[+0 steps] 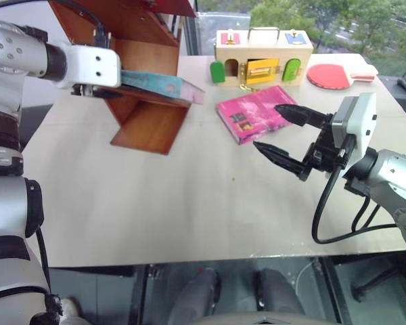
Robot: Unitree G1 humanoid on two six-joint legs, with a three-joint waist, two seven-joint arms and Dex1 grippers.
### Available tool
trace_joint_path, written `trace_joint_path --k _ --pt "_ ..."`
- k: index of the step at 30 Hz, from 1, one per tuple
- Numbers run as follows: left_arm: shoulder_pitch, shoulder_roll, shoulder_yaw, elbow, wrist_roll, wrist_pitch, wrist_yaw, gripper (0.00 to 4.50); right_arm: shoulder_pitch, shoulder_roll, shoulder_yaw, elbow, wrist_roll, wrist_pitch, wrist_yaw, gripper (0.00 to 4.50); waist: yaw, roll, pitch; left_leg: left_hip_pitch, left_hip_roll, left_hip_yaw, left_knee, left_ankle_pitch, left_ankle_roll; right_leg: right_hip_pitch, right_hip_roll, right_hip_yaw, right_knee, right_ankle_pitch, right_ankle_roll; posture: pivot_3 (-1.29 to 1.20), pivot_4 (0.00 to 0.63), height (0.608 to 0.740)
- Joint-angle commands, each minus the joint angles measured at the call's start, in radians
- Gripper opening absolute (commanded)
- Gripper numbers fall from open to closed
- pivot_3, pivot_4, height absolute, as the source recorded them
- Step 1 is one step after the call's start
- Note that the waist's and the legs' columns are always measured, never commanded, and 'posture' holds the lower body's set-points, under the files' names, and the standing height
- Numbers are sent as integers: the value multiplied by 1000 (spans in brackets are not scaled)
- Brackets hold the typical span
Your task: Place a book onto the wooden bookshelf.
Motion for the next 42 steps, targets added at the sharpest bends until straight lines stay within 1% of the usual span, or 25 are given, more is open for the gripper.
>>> trace_joint_path --k 1,2,4,5,8,10,13,16,17,18,20,21,22,24,26,28,31,33,36,38,42 --pt "-19 13 65 16 -64 -105 29 4426 5 -14 -35 -16 8 8 22 3921 2 -1 1 -2 0 0 1 1 -1 -1 0 0 0 0 0 0 150 740" --pt "-7 23 90 9 -112 -133 -3 4426 10 -19 -45 -14 14 12 31 3921 2 -2 1 -3 0 0 2 1 -1 -1 0 0 -1 0 0 0 150 740" --pt "30 39 155 -32 -225 -110 -70 4426 15 -31 -63 -6 27 19 49 3921 -1 -2 1 -4 0 0 2 1 -1 -3 -1 0 -2 0 0 0 150 740" --pt "58 51 199 -70 -298 -69 -111 4426 12 -36 -69 -2 34 26 54 3921 -3 -2 1 -5 -1 0 2 0 -1 -3 -1 1 -2 0 0 0 150 740" --pt "163 70 304 -241 -486 102 -194 4426 9 -51 -89 16 49 36 75 3921 -11 -2 2 -6 0 1 2 0 0 -5 -1 2 -2 0 0 0 150 740" --pt "283 79 382 -449 -645 327 -204 4426 12 -63 -98 29 56 44 95 3921 -19 -1 2 -6 0 1 2 0 0 -5 -1 2 -1 0 0 0 150 740" --pt "432 72 479 -745 -854 646 -120 4426 17 -76 -102 39 66 57 115 3921 -23 -1 2 -5 1 1 3 0 0 -4 -1 2 0 0 0 0 150 740" --pt "525 35 560 -964 -1079 918 9 4426 22 -79 -107 34 78 77 116 3921 -22 -2 2 -5 1 0 4 0 0 -3 -2 2 0 0 0 0 150 740" --pt "559 -12 566 -1047 -1190 1000 95 4426 31 -78 -101 25 71 84 105 3921 -22 -2 2 -5 1 0 4 0 0 -3 -2 2 -1 0 0 0 150 740" --pt "592 -61 563 -1117 -1272 1052 171 4426 42 -77 -94 14 59 88 94 3921 -21 -1 2 -4 1 1 4 0 0 -3 -2 2 0 0 0 0 150 740" --pt "641 -167 542 -1231 -1371 1116 319 4426 69 -72 -89 -4 47 101 70 3921 -12 1 1 1 1 1 1 -2 3 2 -6 3 -1 0 0 0 150 740" --pt "666 -224 526 -1270 -1402 1139 390 4426 80 -60 -95 -2 60 120 45 3921 -6 0 1 1 1 1 2 -2 3 2 -6 3 -1 0 0 0 150 740" --pt "687 -269 515 -1299 -1418 1154 442 4426 89 -49 -102 -1 68 135 19 3921 0 0 1 1 1 1 3 -1 2 2 -6 3 -1 0 0 0 150 740" --pt "735 -359 474 -1321 -1397 1156 515 4500 118 -26 -115 -11 64 150 -33 4465 1 -1 1 1 1 1 3 0 0 2 -5 3 0 0 0 0 150 740" --pt "776 -428 406 -1332 -1335 1140 541 4500 178 -18 -127 -42 42 149 -62 4488 4 0 1 1 1 2 3 0 -1 2 -5 4 0 0 0 0 150 740" --pt "815 -466 344 -1328 -1264 1123 547 4500 253 -19 -136 -71 -8 137 -92 4488 9 0 1 1 1 2 2 0 -1 2 -5 4 -1 0 0 0 150 740" --pt "868 -461 271 -1288 -1108 1053 516 4500 369 -39 -155 -116 -51 118 -80 4488 12 0 1 1 0 3 2 0 -1 2 -5 5 -1 0 -1 0 150 740" --pt "913 -438 257 -1252 -1039 1005 473 4500 474 -48 -196 -162 -59 109 -57 4488 16 0 1 1 0 4 1 0 -1 1 -5 6 -2 0 -1 0 150 740" --pt "972 -404 282 -1183 -973 943 418 4500 630 -62 -268 -212 -101 80 -17 4488 21 2 0 3 0 4 -2 0 -1 1 -5 6 -2 0 -1 0 150 740" --pt "1013 -363 315 -1136 -934 898 376 4500 723 -48 -341 -234 -108 64 -4 4488 24 2 0 4 1 4 -3 0 0 1 -5 6 -3 0 -1 0 150 740" --pt "1056 -292 380 -1084 -909 865 312 4500 843 -16 -439 -271 -111 44 6 4488 29 2 0 4 1 4 -3 -3 3 2 -6 5 -3 0 -1 0 150 740"
